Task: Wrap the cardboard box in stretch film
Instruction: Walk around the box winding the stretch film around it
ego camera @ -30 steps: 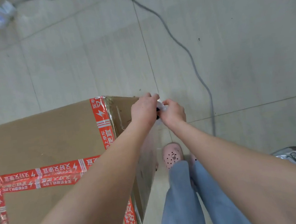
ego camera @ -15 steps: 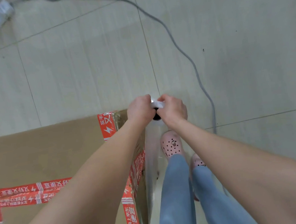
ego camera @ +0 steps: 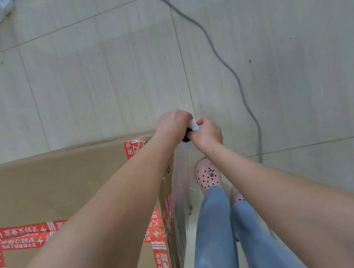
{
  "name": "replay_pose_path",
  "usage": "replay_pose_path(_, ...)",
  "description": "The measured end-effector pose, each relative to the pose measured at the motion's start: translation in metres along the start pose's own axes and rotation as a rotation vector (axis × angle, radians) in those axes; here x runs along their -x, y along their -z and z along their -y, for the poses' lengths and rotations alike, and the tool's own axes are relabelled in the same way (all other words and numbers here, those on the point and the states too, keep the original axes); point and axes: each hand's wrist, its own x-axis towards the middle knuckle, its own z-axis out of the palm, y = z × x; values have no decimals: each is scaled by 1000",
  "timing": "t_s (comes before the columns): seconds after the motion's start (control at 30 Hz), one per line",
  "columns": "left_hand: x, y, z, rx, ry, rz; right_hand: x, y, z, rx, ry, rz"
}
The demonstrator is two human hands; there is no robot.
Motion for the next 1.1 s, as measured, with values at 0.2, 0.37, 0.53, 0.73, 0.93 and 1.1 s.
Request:
replay_pose_path(0.2,-7,8,19,127,157,-45,-9,0,30,158,134,-48)
replay_pose_path(0.37,-5,12,44,362,330,-148,-16,-8,47,98,125,-33)
replay_pose_path(0.53,-10,17,66,423,394,-138,-15,-27,52,-81,-52,69)
replay_pose_path(0.73,-20,29,63,290,208,-28,-19,-39,65,-199,-79,26)
replay_pose_path(0.93,-24,39,75,237,242,-76,-24,-35,79,-14,17,13)
replay_pose_path(1.1,-19,40,93,443,376,-125,-29,-38,104,152,144,14)
